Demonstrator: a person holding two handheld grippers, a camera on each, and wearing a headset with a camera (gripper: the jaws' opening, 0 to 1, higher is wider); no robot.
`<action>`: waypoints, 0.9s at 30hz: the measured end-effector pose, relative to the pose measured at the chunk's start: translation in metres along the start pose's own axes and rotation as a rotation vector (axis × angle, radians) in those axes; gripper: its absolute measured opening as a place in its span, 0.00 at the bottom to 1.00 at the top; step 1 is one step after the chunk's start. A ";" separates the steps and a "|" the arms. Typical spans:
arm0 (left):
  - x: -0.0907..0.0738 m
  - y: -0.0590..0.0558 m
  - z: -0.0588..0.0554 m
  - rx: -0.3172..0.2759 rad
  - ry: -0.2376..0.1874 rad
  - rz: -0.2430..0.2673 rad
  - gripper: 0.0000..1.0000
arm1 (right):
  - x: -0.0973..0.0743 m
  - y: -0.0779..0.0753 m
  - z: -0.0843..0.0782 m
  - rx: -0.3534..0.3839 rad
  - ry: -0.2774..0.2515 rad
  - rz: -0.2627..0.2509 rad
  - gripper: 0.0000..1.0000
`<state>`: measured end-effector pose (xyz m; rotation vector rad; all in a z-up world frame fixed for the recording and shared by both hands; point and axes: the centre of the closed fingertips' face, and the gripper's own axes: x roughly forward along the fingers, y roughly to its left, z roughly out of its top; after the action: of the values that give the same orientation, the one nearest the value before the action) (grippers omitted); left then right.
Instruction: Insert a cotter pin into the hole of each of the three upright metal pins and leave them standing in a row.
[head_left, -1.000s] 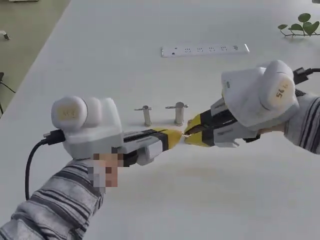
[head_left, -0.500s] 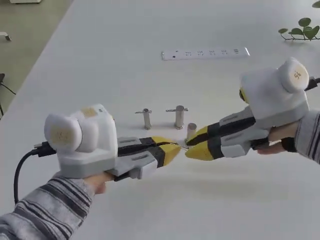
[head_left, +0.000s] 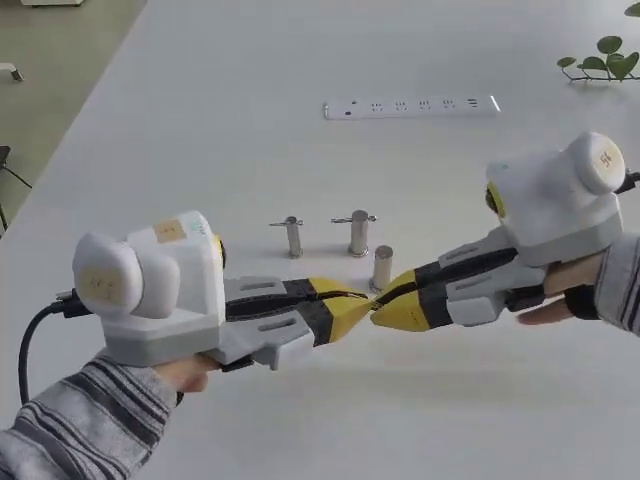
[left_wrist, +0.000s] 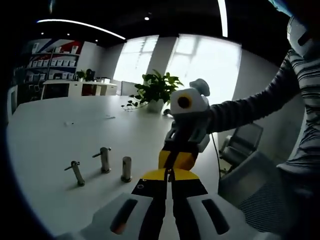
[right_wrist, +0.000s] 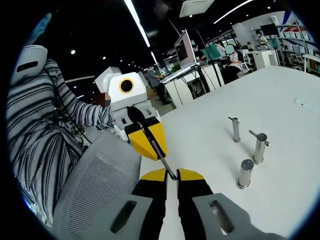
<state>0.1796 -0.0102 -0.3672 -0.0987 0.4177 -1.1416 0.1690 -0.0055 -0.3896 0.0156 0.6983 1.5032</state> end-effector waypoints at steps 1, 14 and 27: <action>0.000 0.000 0.000 -0.003 -0.001 0.000 0.00 | 0.000 0.000 0.000 -0.003 0.001 -0.003 0.02; 0.001 -0.001 -0.010 -0.018 0.025 -0.007 0.00 | -0.004 0.001 -0.005 -0.256 0.117 -0.022 0.00; 0.008 0.010 -0.014 0.037 0.046 0.049 0.03 | -0.008 -0.009 -0.010 -0.447 0.228 -0.060 0.00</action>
<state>0.1855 -0.0108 -0.3855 -0.0295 0.4375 -1.1045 0.1732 -0.0174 -0.3983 -0.5183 0.5230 1.5882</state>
